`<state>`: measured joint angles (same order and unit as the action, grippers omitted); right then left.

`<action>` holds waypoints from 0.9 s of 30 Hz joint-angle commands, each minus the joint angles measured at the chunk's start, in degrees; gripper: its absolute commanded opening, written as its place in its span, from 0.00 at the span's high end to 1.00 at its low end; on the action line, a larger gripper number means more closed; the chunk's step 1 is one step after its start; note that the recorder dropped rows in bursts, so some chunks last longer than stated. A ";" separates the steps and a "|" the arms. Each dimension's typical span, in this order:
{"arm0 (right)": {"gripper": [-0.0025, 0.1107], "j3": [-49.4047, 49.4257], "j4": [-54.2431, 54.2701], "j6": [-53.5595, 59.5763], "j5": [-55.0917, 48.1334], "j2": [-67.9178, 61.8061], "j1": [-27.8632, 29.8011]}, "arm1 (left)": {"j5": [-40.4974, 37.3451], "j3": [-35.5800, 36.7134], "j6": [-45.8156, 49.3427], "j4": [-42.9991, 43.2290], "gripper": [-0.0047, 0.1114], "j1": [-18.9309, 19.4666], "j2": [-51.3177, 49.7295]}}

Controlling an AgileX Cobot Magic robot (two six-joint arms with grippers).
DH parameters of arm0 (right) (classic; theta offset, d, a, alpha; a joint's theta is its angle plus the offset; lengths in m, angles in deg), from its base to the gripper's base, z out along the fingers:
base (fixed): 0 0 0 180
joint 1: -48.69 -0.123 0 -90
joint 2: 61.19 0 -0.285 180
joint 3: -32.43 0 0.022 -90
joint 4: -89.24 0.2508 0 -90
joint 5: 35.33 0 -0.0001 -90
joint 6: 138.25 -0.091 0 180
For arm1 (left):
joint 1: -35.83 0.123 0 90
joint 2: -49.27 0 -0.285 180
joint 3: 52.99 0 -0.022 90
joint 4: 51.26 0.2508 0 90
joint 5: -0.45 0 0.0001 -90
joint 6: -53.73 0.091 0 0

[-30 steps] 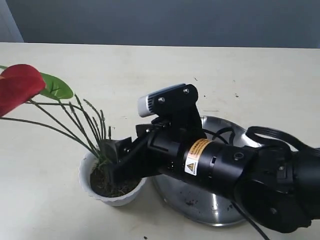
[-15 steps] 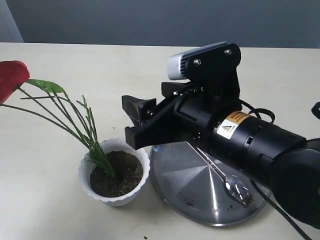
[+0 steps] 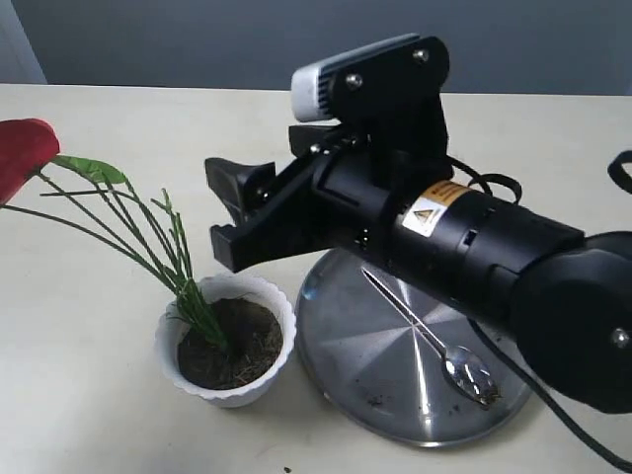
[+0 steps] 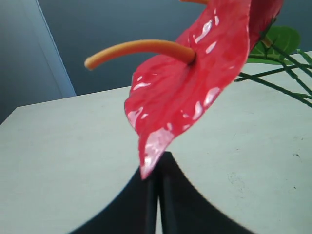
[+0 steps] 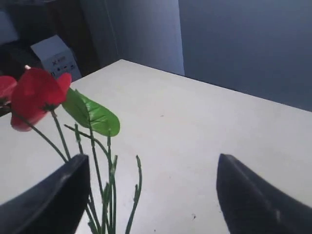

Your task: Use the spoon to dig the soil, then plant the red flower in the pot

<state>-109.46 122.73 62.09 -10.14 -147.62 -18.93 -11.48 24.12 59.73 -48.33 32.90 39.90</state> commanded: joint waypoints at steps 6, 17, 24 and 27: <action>0.46 -1.22 18.59 20.14 1.07 0.19 0.29 | 0.41 0.11 -0.18 0.19 0.96 -0.09 0.24; 0.98 -0.91 66.46 71.59 31.03 11.46 0.29 | 0.41 0.11 -0.18 0.19 0.96 -0.09 0.24; 0.98 5.63 66.46 69.40 31.28 17.13 0.15 | 0.41 0.11 -0.18 0.19 0.96 -0.09 0.24; 0.98 7.63 66.46 65.76 31.74 17.26 0.15 | 0.41 0.11 -0.18 0.19 0.96 -0.09 0.24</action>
<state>-103.34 189.15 129.94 20.83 -130.98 -18.83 -11.48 24.12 59.73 -48.33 32.90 39.90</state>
